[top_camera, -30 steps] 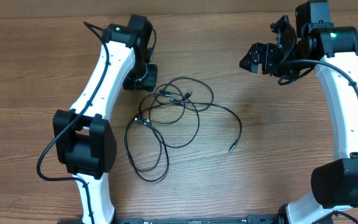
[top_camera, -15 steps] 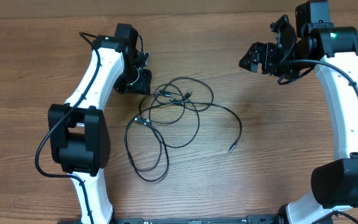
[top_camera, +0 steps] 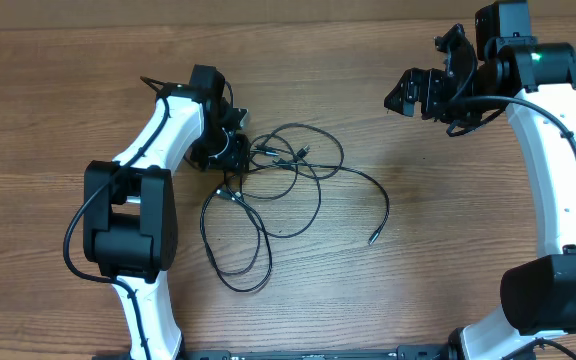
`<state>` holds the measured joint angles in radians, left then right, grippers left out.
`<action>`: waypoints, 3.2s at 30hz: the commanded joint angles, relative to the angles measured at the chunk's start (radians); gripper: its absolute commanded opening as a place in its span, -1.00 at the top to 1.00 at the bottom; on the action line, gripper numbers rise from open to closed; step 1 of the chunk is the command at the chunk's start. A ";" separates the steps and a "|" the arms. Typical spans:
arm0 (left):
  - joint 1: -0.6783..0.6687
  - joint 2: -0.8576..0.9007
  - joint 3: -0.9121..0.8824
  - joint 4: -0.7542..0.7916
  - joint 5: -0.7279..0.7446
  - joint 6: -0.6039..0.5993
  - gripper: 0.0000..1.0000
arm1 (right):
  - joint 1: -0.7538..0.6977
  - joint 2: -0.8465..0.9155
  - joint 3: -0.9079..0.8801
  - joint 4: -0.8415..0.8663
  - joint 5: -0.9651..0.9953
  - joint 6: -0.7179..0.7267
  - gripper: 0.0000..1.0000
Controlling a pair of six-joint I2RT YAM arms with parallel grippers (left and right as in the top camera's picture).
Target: Untangle cables
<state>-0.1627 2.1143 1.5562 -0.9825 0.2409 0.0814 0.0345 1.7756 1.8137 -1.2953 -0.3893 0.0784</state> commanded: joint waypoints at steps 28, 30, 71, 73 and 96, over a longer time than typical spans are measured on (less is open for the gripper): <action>-0.091 -0.383 0.572 -0.192 0.049 -0.157 0.91 | 0.005 -0.031 0.019 0.005 -0.008 0.002 -0.95; -0.093 -0.410 0.606 -0.171 0.048 -0.193 0.91 | 0.005 -0.031 0.019 0.004 -0.008 0.002 -0.95; 0.112 -0.540 0.858 0.341 0.099 -0.826 0.92 | 0.412 0.151 0.018 0.315 -0.523 -0.629 -0.92; 0.112 -0.540 0.858 0.341 0.093 -0.826 0.92 | 0.412 0.165 0.018 0.344 -0.549 -0.630 -0.67; 0.451 -0.539 0.858 0.116 -0.028 -0.688 0.92 | 0.189 -0.115 0.121 0.029 -0.090 -0.165 0.92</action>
<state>0.2588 1.5875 2.4012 -0.8543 0.3229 -0.6746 0.2718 1.8233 1.8400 -1.2522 -0.6601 -0.2539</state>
